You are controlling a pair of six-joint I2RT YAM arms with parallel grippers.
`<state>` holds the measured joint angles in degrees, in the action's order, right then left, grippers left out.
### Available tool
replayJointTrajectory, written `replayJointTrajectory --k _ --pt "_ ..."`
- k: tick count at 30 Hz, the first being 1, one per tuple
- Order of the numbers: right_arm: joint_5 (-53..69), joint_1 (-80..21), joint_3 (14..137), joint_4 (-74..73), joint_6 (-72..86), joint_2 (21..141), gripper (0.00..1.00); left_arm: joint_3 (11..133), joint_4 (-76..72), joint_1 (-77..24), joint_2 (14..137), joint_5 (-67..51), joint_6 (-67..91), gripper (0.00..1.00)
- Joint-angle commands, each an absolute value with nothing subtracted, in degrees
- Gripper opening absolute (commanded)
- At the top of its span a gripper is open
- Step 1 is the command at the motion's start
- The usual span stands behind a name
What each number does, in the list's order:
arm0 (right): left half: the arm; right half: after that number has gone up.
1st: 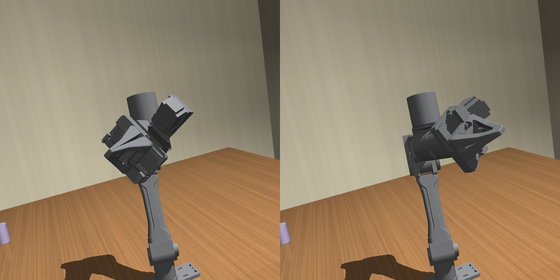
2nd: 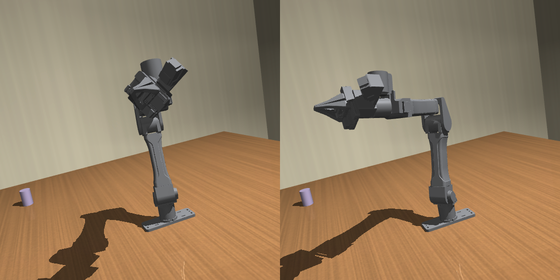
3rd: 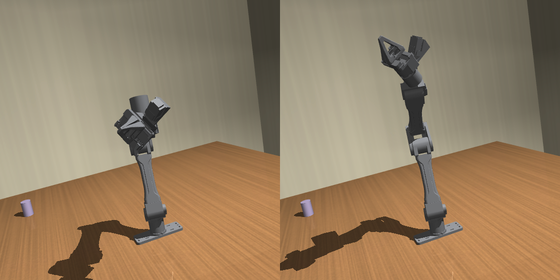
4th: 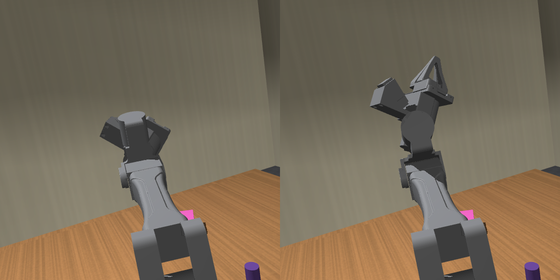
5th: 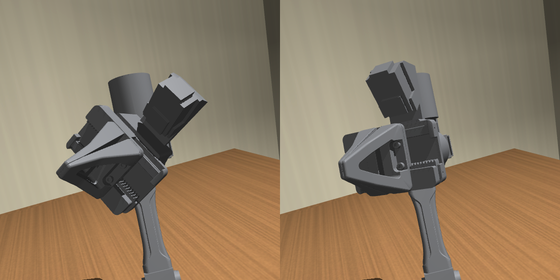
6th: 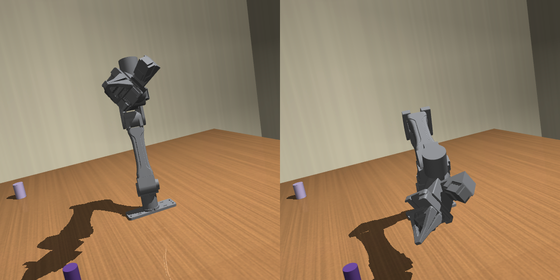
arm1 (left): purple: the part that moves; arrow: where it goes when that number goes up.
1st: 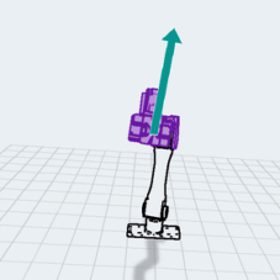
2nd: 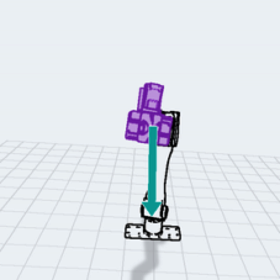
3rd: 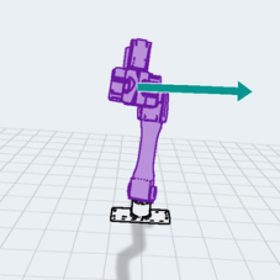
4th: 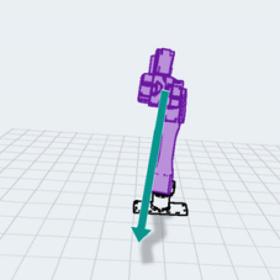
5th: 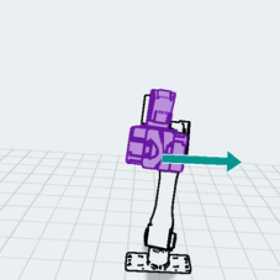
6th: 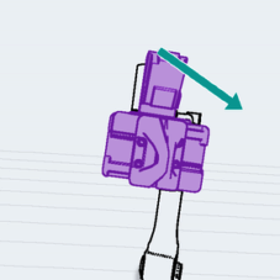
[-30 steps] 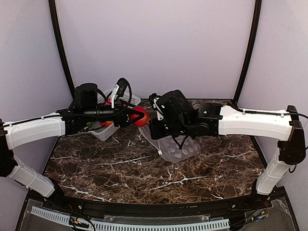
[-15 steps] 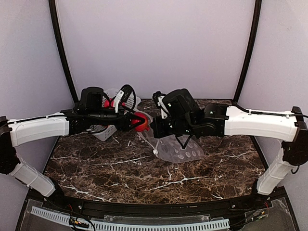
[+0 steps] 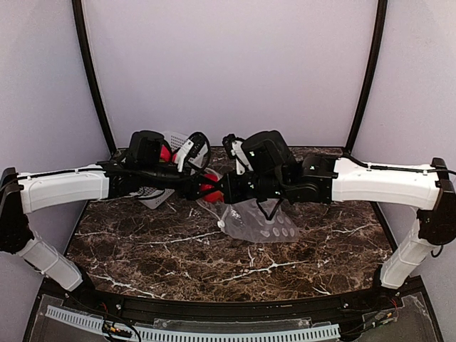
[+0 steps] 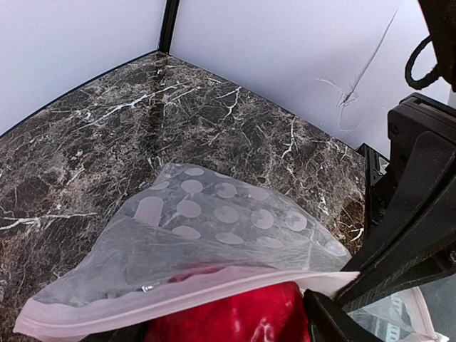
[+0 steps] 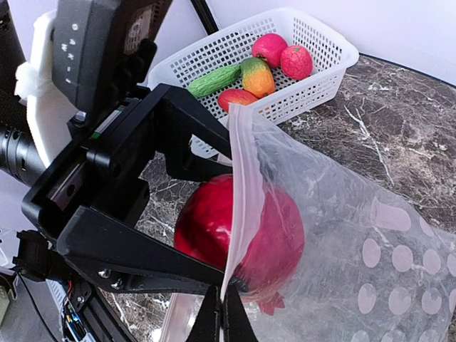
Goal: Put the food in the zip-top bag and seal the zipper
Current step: Place the fake fruit in the zipper food storage bag.
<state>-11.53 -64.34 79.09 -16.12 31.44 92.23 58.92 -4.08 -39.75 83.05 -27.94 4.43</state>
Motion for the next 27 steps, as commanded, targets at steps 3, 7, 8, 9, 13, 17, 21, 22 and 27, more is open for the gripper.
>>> replayJointTrajectory --k 3,7,8,9,13,17,21,22,27 --pt "-10.05 -63.98 78.34 -12.47 32.19 91.72 0.0 61.4 -1.31 -40.69 84.12 -27.77 3.31 0.74" --pt "-10.68 -63.84 77.75 -12.55 32.36 91.42 0.0 61.45 -0.9 -40.69 83.69 -27.24 2.86 0.8" --pt "-10.78 -63.87 77.66 -12.53 32.41 91.36 0.0 61.49 -0.8 -40.69 83.64 -27.05 2.79 0.81" --pt "-10.81 -63.82 77.57 -12.56 32.5 91.28 0.0 61.47 -0.71 -40.69 83.53 -26.97 2.63 0.83" --pt "-10.82 -63.81 77.52 -12.5 32.43 91.32 0.0 61.48 -0.53 -40.69 83.33 -26.81 2.39 0.87" --pt "-11.01 -63.76 77.52 -12.61 32.39 91.23 0.0 61.44 -0.47 -40.69 83.09 -26.66 2.21 0.88" --pt "-11.26 -63.63 77.3 -12.74 32.43 91.19 0.0 61.44 -0.46 -40.68 82.67 -26.63 1.99 0.88" --pt "-11.32 -63.61 77.26 -12.82 32.55 91.18 0.0 61.37 -0.45 -40.69 82.45 -26.59 1.84 0.88" --pt "-11.7 -63.44 76.78 -13.04 32.68 90.97 0.0 61.13 -0.59 -40.69 81.1 -26.71 0.86 0.88"
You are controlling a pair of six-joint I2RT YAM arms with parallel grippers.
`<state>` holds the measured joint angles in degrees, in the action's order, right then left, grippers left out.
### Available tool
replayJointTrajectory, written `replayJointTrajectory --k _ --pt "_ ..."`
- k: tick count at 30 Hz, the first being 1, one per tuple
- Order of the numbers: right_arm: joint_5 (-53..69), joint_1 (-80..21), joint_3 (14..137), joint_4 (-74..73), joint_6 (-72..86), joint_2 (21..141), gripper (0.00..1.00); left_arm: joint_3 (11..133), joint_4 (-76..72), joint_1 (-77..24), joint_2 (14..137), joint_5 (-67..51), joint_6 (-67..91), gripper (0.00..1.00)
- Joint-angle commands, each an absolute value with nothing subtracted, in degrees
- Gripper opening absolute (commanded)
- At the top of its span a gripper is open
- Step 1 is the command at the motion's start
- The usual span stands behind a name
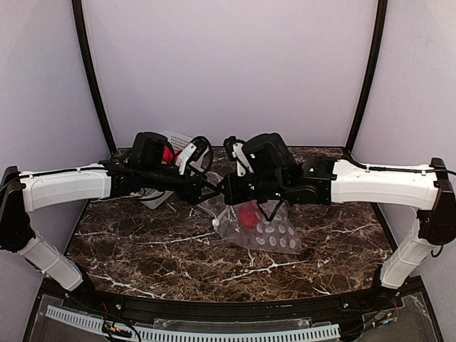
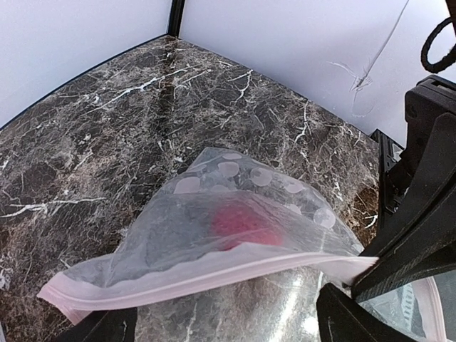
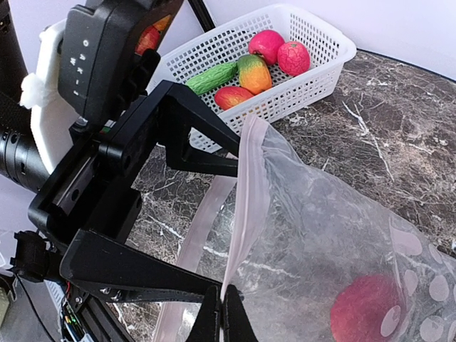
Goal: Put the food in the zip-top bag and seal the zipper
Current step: Place the fake fruit in the zipper food storage bag, then pick up the fake fruit from the bin.
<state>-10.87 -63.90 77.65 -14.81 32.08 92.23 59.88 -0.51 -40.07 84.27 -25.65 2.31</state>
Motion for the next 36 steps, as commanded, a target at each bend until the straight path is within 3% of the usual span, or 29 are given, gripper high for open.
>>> replayJointTrajectory --k 1,13,20,36 --pt "-11.89 -63.33 76.69 -13.09 32.74 90.89 0.0 61.01 -0.56 -40.69 80.57 -26.72 0.57 0.88" --pt "-14.34 -62.83 75.63 -14.15 33.13 90.01 0.0 56.54 -4.85 -40.69 70.11 -23.8 -4.09 0.89" --pt "-14.71 -62.75 75.5 -14.24 32.92 90.03 0.0 57.61 -0.45 -39.18 66.54 -5.82 -4.39 0.95" --pt "-15.81 -62.73 73.71 -14.15 32.65 88.51 0.0 67.09 12.75 -19.23 81.11 -2.96 5.13 0.94"
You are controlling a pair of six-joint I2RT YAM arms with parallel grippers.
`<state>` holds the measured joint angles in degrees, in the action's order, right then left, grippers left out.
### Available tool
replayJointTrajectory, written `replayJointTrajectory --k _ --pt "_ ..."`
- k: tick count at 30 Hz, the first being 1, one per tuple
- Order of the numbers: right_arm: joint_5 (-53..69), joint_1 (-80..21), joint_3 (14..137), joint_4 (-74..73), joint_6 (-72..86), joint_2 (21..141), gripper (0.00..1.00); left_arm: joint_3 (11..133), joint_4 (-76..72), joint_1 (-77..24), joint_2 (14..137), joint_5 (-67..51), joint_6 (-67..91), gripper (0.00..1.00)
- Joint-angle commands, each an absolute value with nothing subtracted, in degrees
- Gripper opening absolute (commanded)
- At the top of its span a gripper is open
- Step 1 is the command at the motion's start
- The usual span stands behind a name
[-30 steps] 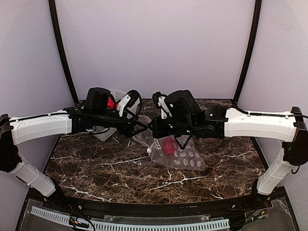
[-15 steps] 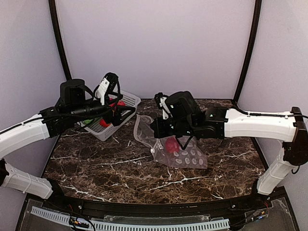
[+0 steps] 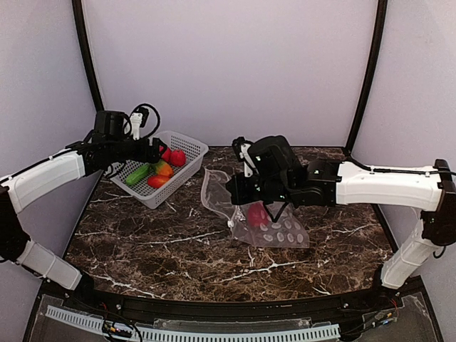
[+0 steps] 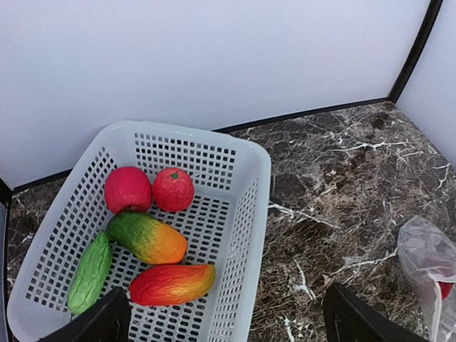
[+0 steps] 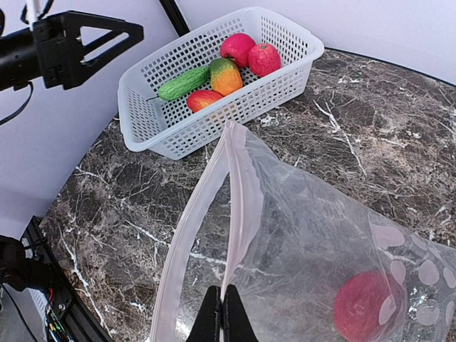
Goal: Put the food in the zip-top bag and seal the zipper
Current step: Pick up the fake fruit from the bin.
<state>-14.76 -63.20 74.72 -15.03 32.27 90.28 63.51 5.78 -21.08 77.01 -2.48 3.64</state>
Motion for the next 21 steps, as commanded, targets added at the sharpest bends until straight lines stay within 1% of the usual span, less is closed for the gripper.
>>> replayJointTrajectory --k 1,7,11,16,21 --pt "-15.9 -62.73 73.66 -14.1 32.59 88.46 0.0 67.93 13.65 -18.14 83.18 -3.72 5.7 0.93" --pt "-16.29 -62.75 72.48 -13.7 32.57 87.61 0.0 72.22 16.28 -13.11 91.64 -8.96 7.77 0.89" --pt "-16.25 -62.75 72.08 -13.47 32.57 87.36 0.0 74.98 18.69 -11.09 97.09 -10.97 9.31 0.83" --pt "-16.12 -62.75 71.91 -13.28 32.43 87.36 0.0 76.66 20.37 -9.63 102.4 -12.51 11.29 0.83" --pt "-16.01 -62.73 71.72 -13.11 32.39 87.31 0.0 76.94 21.26 -8.61 104.68 -13.57 13.74 0.85"
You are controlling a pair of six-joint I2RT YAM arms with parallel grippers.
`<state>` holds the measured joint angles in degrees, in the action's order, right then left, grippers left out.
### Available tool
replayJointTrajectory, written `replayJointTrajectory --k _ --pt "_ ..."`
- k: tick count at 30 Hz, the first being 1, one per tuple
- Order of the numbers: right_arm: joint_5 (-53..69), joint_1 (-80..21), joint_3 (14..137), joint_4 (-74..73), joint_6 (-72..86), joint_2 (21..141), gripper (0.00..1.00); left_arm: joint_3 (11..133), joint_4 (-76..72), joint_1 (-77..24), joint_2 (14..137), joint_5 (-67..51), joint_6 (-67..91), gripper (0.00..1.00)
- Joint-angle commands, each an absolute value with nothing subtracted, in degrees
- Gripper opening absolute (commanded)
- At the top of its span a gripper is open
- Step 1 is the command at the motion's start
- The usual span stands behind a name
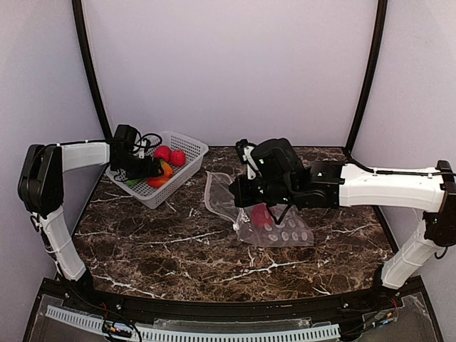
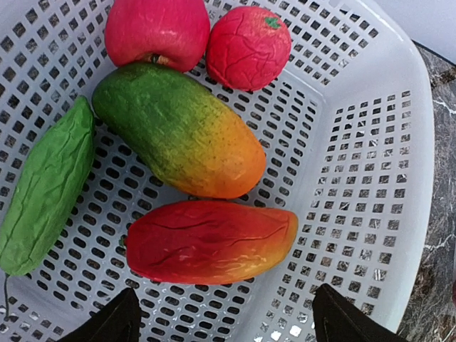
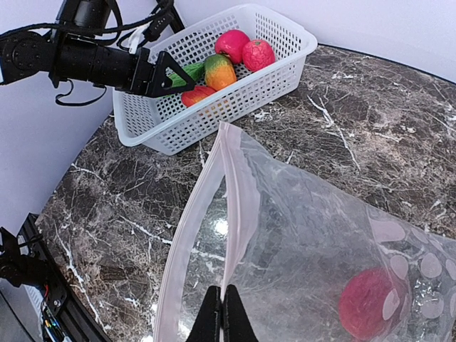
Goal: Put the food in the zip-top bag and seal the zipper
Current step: Pick up the fake fruit from the bin.
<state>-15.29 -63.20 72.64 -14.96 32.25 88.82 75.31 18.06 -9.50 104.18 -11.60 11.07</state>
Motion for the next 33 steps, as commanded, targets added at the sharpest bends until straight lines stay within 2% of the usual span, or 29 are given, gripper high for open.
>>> replayJointTrajectory --k 1,9,25,33 --pt "-16.02 -62.75 71.64 -13.1 32.42 87.28 0.0 76.96 21.71 -8.55 105.27 -13.64 14.18 0.85" --pt "-15.56 -62.74 71.54 -12.9 32.48 87.4 0.0 77.61 22.24 -8.57 109.38 -16.69 17.16 0.88" --pt "-13.79 -62.67 73.27 -12.89 32.15 90.42 0.0 82.66 15.37 -8.57 115.67 -21.78 18.17 0.89" --pt "-13.28 -62.6 73.78 -12.96 32.21 91.44 0.0 84.88 17.23 -8.53 118.7 -21.71 17.04 0.88"
